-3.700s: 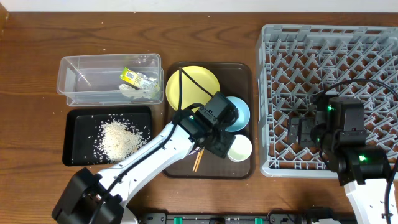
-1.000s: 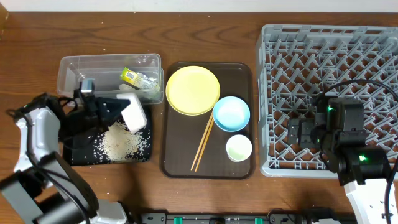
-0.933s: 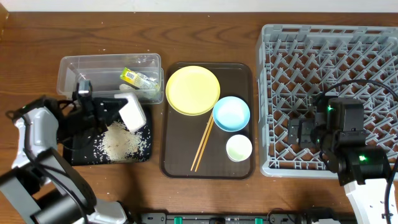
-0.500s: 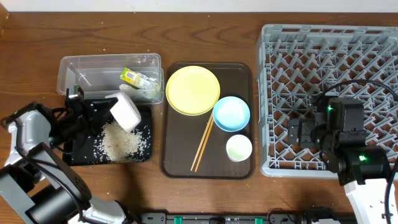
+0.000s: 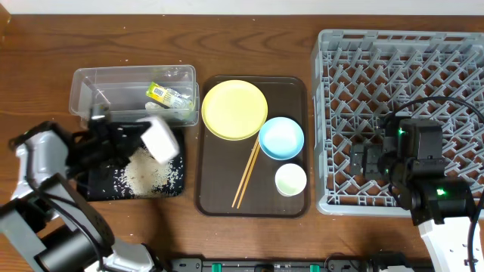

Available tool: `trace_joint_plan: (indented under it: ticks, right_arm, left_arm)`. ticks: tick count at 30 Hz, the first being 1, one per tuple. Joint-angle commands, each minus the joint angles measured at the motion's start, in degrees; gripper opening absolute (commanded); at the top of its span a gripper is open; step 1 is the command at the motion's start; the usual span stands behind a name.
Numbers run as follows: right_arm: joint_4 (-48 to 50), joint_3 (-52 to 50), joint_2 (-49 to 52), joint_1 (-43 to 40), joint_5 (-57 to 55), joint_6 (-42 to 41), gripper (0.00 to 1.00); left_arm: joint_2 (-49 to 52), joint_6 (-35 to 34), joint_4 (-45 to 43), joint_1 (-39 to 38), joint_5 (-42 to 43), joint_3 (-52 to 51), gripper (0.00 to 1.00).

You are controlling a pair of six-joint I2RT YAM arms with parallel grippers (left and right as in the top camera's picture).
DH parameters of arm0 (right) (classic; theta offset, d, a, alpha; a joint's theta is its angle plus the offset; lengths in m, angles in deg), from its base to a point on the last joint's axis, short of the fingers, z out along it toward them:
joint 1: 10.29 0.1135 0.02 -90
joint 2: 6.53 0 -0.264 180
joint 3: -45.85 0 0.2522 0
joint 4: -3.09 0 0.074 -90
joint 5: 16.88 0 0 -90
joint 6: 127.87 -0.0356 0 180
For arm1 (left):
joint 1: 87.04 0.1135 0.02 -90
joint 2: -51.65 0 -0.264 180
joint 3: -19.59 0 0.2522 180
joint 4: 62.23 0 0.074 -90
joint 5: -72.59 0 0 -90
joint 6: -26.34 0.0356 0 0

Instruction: Sort waste into correct bins and load items into the dishwasher rack

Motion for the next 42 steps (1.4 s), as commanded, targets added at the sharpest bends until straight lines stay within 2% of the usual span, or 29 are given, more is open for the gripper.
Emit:
trace_joint_plan:
  ticks: [1,9,12,15,17,24,28,30,32,37,42]
  right_arm:
    - [0.2,1.1,0.0,-0.7,-0.1,0.5,0.99]
    - [0.3,1.1,0.0,-0.7,-0.1,0.5,0.99]
    - [0.3,1.1,0.0,-0.7,-0.1,0.5,0.99]
    - [0.3,1.1,0.0,-0.7,-0.1,0.5,0.99]
    - [0.3,1.1,0.0,-0.7,-0.1,0.5,0.99]
    - [0.3,1.1,0.0,-0.7,-0.1,0.5,0.99]
    - [0.3,1.1,-0.1,-0.7,-0.1,0.5,0.99]
    - [0.3,1.1,-0.1,-0.7,-0.1,0.5,0.99]
    - [0.3,1.1,-0.1,-0.7,-0.1,0.5,0.99]
    - [0.3,1.1,-0.1,-0.7,-0.1,0.5,0.99]
    - [0.3,1.1,0.0,-0.7,-0.1,0.5,0.99]
  left_arm:
    - [-2.8,6.1,0.4,-6.2,-5.0,-0.3,0.06]
    - [-3.1,3.7,-8.3,-26.7,-15.1,-0.3,0.06]
    - [-3.1,-4.1,-14.1,-33.8,-23.7,-0.3,0.06]
    - [-3.1,-13.9,-20.3,-40.8,-37.4,-0.3,0.06]
    - [-3.1,-17.9,-23.0,-44.7,-44.7,-0.3,0.06]
    - [-3.1,-26.9,-30.8,-57.0,-65.2,-0.3,0.07]
    - [-3.1,-27.9,-33.3,-61.5,-67.5,-0.3,0.08]
    - [-3.1,-27.9,-33.8,-62.8,-67.5,-0.3,0.14]
    - [-3.1,-27.9,-33.8,-63.6,-67.5,-0.3,0.29]
    - [-3.2,-27.6,-33.3,-63.8,-67.5,-0.2,0.57]
    - [-5.6,-27.6,-31.4,-63.8,-67.4,2.5,0.61]
